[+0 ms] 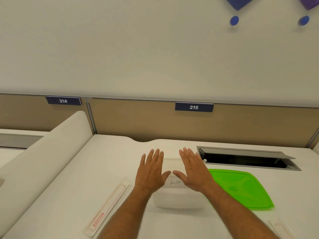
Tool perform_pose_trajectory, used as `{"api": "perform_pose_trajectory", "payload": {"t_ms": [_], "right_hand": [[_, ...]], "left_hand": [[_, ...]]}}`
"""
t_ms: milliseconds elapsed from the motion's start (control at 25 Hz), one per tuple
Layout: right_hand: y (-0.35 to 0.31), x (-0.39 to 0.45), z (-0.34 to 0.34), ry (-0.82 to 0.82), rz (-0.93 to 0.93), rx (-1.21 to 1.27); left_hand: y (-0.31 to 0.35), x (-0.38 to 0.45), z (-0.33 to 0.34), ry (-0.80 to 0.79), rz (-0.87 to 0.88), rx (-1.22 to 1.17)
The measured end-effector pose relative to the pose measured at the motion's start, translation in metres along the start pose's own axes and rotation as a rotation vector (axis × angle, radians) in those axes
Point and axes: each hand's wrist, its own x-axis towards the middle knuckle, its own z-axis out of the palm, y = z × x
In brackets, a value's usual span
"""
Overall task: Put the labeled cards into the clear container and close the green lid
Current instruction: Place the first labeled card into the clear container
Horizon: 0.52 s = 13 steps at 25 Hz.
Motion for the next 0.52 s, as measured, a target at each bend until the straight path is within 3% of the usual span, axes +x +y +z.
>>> {"api": "perform_pose_trajectory", "payload": {"t_ms": [200, 520], "right_hand": [[-0.028, -0.003, 0.005, -0.100, -0.037, 0.022], [-0.098, 0.024, 0.021, -0.124, -0.216, 0.056]], "left_hand": [[-0.026, -0.027, -0.004, -0.023, -0.116, 0.047], [-0.095, -0.074, -0.009, -0.074, -0.323, 0.040]]}}
